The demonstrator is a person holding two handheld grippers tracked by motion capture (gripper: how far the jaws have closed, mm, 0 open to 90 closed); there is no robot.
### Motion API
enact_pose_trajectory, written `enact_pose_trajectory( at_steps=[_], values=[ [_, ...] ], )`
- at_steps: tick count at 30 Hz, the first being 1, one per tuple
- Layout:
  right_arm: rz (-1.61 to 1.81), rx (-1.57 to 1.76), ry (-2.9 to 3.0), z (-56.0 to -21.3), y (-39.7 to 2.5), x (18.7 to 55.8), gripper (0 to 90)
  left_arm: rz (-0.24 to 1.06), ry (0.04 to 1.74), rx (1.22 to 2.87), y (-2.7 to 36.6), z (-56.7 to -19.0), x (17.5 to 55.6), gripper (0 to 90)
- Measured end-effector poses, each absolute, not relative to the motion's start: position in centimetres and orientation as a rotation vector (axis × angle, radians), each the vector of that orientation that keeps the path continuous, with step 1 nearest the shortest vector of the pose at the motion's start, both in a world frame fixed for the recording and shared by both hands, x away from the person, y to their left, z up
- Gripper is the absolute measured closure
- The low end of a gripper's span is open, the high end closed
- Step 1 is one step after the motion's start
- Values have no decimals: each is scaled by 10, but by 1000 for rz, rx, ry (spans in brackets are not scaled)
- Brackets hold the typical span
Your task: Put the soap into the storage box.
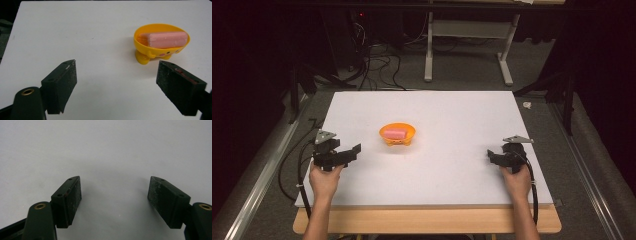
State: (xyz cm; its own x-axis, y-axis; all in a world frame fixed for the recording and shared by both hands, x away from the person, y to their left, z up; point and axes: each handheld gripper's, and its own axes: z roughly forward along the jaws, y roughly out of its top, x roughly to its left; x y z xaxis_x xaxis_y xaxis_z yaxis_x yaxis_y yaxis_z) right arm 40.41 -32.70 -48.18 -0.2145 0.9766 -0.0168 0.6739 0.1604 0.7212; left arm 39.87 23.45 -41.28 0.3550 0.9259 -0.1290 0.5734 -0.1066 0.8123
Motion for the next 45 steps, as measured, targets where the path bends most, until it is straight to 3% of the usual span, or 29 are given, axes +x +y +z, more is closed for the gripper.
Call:
enact_pose_trajectory(
  at_steps=[45],
  values=[
    [817, 1557, 1954, -482, -327, 404, 276, 454, 1286, 1887, 219, -450, 404, 158]
  ],
)
